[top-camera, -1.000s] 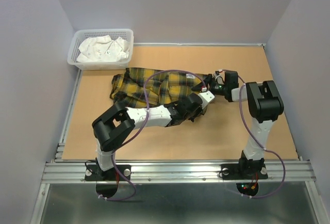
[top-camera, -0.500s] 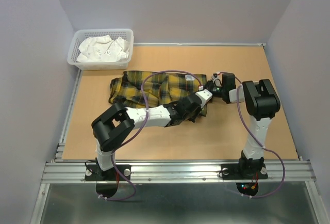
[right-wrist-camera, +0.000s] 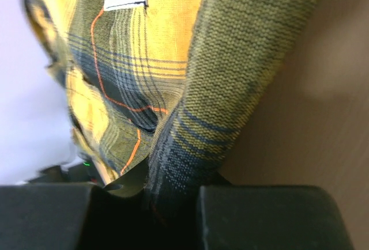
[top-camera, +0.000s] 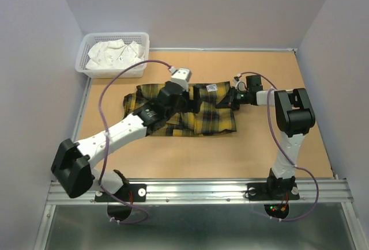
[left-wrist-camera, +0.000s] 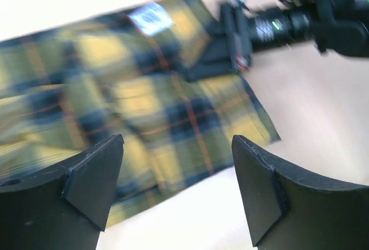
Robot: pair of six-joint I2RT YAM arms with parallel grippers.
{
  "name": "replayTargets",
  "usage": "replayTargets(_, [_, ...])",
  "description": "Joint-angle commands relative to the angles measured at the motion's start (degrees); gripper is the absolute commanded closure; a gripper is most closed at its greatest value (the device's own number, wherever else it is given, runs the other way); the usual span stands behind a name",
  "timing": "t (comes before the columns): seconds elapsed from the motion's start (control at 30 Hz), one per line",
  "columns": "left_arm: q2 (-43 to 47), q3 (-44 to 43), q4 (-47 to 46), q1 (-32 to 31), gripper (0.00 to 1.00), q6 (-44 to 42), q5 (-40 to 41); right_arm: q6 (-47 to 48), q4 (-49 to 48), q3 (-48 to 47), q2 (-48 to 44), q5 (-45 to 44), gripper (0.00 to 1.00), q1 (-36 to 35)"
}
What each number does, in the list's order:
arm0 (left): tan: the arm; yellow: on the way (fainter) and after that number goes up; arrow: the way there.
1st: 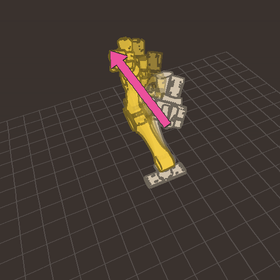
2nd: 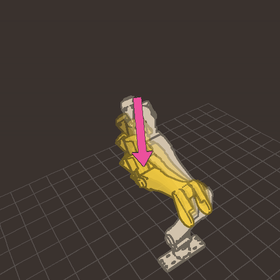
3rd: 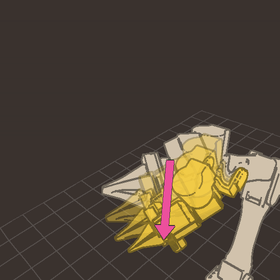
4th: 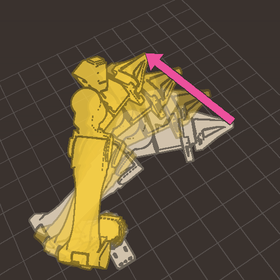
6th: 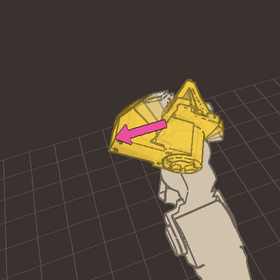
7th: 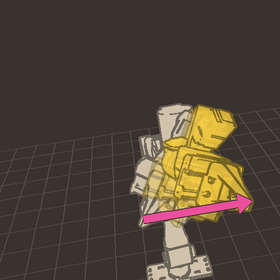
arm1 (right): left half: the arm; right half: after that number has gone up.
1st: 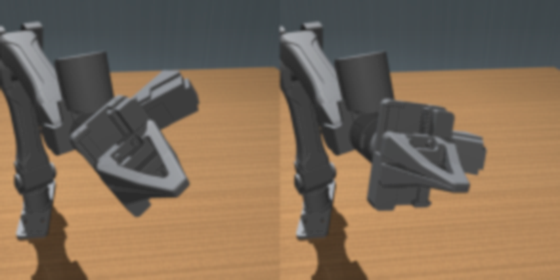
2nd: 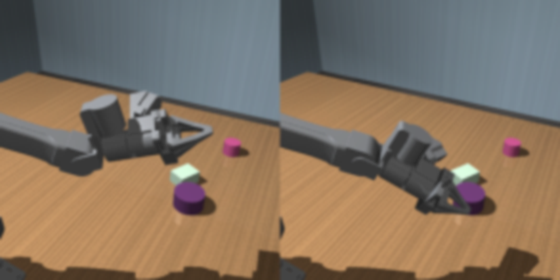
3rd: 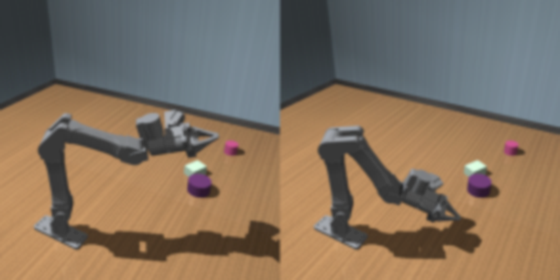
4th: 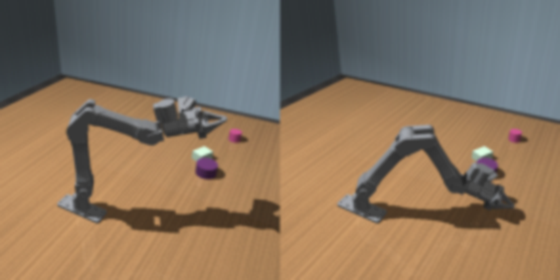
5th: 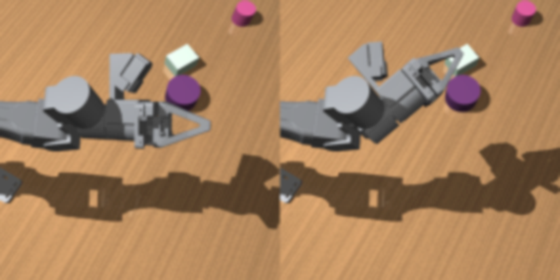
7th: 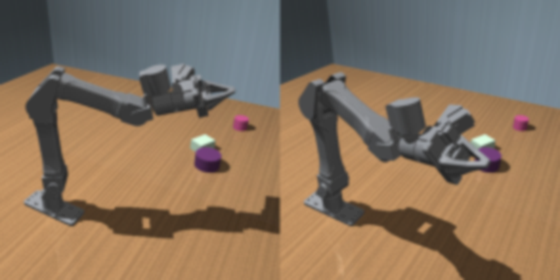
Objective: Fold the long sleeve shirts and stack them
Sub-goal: Fold the shirt
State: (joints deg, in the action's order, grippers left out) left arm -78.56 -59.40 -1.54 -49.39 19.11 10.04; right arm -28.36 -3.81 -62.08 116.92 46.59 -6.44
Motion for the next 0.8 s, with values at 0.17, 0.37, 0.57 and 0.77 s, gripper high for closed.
replayTargets(0.17, [12.6, 11.7, 9.3, 19.0, 0.10, 8.5, -2.7, 33.6, 46.8, -23.4, 3.1, -27.1, 0.99, -0.2])
replayTargets(0.37, [13.6, 18.8, 8.3, 28.8, 0.12, 10.4, -8.5, 39.9, 55.9, -35.4, 3.5, -38.6, 0.99, -0.3])
replayTargets(0.57, [10.3, 22.0, 5.5, 32.7, 0.14, 12.5, -12.8, 42.7, 59.1, -44.2, 1.5, -48.0, 0.99, -0.4])
replayTargets(0.77, [6.4, 22.5, 0.1, 33.4, 0.18, 12.6, -21.6, 44.0, 59.5, -48.2, -0.4, -50.4, 0.99, -1.2])
